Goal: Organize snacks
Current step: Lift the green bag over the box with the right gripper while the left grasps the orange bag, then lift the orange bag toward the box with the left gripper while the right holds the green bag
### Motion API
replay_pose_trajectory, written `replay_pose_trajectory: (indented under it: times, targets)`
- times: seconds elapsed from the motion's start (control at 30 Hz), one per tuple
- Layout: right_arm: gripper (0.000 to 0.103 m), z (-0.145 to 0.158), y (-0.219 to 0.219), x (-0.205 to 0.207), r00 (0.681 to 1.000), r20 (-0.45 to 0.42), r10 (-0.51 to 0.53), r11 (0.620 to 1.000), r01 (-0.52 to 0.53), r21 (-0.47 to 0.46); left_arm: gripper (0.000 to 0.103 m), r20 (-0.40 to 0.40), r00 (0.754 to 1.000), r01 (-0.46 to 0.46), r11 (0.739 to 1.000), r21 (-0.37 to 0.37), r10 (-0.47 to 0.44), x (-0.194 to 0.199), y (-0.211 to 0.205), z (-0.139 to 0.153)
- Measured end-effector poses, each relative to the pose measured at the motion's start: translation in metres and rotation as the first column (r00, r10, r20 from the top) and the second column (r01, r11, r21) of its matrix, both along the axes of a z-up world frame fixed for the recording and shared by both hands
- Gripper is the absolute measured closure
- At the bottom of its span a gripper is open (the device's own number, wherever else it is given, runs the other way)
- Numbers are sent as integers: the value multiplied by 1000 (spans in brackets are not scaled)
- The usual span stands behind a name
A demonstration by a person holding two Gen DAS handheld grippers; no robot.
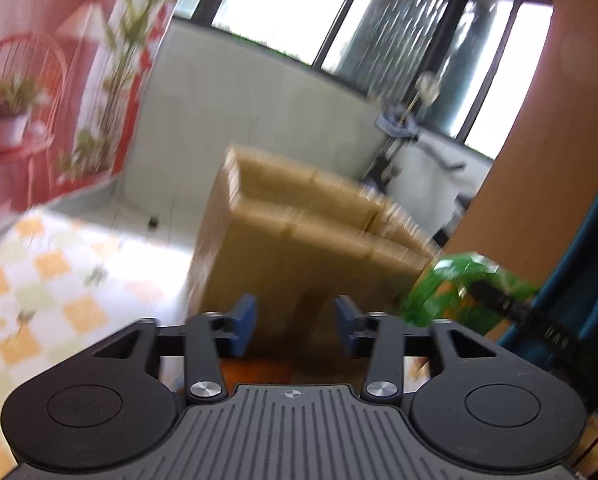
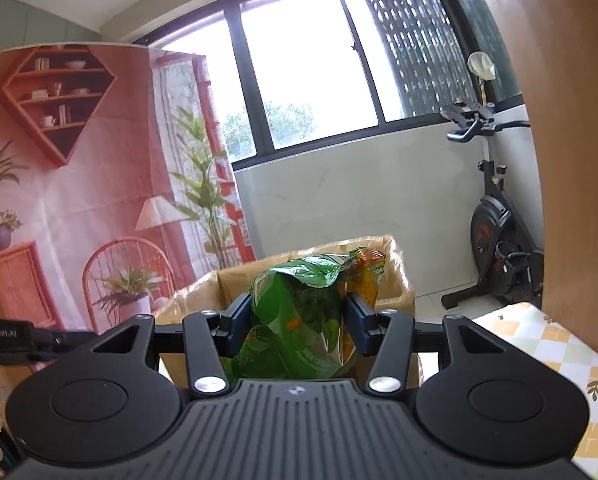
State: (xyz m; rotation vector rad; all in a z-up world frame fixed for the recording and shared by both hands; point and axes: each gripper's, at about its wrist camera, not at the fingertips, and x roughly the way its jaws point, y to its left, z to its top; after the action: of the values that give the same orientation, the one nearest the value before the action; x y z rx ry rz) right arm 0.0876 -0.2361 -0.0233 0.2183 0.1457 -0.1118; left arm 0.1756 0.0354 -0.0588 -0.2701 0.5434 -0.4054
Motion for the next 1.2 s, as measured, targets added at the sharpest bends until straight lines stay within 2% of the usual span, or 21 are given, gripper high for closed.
replay_pose_trajectory:
  times: [0.03,0.17,0.27,0.47,0.8,0.87,1.03,1.2]
  targets:
    - [51,-5,1,1,1000,-13,3,1000,-3,-6,41,-24,1000,-2,1000,19,3,-3,2,-9]
    - [51,-21,-3,0,999,-45,9,1000,-8,26,35,-138,990,20,996,91,-7,-13,7,-39]
    - [51,-27,-5,-1,999,-54,8,999,-5,47,22,-188,982,0,996,90,17,-19,14,-55]
    - [51,-32,0,-7,998,-59,27,998,-24,53,17,-276,960,-41,998,46,52,-25,23,-82]
    - [51,-36,3,-18,997,-69,39,998,-36,49,11,-293,951,-94,995,39,102,-27,17,-90]
    - [51,-38,2,-19,997,-72,39,998,-35,55,7,-304,948,-89,995,42,97,-27,14,-93]
    - [51,-41,2,-19,996,-81,39,997,-34,62,6,-320,944,-75,997,27,80,-24,7,-97]
    - [51,-43,3,-18,995,-86,43,997,-37,64,6,-336,941,-25,999,30,33,-19,-8,-104]
